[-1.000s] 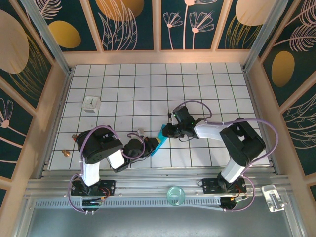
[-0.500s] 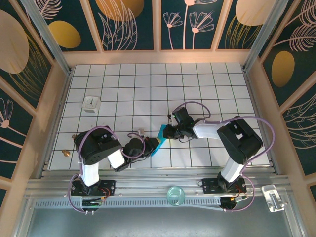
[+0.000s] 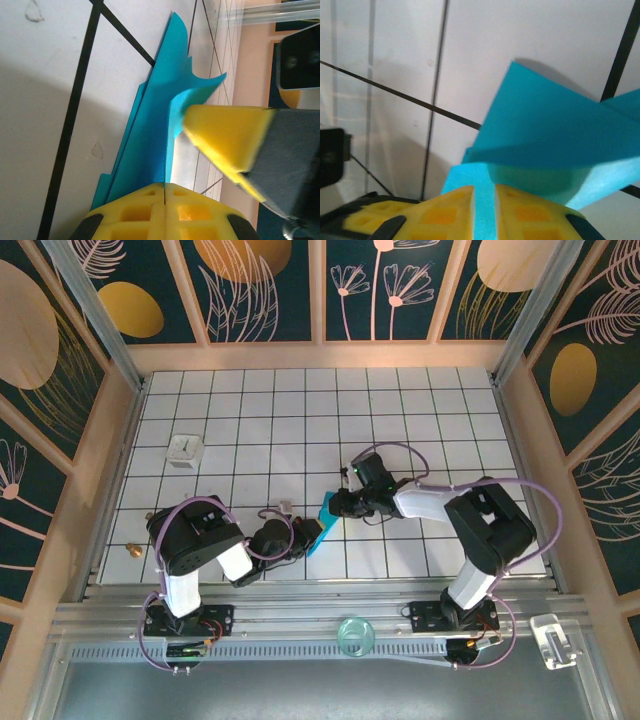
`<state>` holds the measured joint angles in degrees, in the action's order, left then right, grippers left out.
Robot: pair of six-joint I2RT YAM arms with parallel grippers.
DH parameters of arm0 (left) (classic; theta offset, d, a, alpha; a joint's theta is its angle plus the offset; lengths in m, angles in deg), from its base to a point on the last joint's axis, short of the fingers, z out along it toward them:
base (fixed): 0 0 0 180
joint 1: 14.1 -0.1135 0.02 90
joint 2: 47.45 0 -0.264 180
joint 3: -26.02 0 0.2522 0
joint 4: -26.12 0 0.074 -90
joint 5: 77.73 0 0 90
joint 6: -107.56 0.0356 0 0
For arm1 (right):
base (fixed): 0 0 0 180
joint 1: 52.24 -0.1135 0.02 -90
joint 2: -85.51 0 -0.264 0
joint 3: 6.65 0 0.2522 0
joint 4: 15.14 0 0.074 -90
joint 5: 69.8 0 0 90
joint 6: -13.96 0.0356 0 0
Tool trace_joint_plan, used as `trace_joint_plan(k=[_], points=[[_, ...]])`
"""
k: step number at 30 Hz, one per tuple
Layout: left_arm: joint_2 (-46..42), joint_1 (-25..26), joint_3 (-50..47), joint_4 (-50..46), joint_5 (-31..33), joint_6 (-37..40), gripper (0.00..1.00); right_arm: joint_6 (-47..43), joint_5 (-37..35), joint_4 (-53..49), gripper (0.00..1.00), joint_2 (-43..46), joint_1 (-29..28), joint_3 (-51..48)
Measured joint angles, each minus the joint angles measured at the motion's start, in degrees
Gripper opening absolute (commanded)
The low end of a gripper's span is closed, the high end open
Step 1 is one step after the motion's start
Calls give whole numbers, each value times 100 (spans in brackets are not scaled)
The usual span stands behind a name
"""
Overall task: Fold a paper plane with a square sheet of paper (pick it up from the middle)
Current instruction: Perform the fifth fold on the wing at the bottom-center of the table.
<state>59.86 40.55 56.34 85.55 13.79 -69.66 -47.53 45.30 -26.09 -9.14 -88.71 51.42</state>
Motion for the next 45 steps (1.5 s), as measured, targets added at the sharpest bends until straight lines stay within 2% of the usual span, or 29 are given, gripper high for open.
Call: trace_joint_plan(k=[5,12,22,37,45], points=[[-13,-2,-74,87,103,-11,0,4,35,151,19,476,229,-17],[-13,-2,-223,284,262,-101,0,-15,33,170,19,481,262,-22],[96,-2,-291,448,310,-610,0,-122,118,181,15,-164,-42,42],[85,-2,-282,398,306,-654,0,-424,199,238,8,-870,4,369],[-496,-13,-225,-531,330,-284,19,-525,190,236,7,-870,0,369]])
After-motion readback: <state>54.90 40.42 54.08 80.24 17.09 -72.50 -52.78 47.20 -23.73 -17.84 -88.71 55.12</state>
